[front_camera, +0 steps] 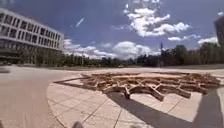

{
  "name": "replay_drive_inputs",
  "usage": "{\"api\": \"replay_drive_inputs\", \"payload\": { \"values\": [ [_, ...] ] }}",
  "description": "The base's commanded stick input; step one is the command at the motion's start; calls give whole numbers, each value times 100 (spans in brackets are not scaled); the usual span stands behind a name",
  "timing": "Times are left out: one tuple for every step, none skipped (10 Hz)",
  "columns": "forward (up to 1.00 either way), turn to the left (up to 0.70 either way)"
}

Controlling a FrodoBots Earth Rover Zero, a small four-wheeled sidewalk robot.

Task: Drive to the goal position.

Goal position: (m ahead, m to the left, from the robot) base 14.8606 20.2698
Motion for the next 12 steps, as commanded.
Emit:
{"api": "replay_drive_inputs", "payload": {
  "values": [
    [70,0],
    [70,0],
    [70,1],
    [70,11],
    [70,35],
    [70,35],
    [70,35],
    [70,35],
    [70,35],
    [70,35],
    [70,35],
    [70,35]
  ]
}}
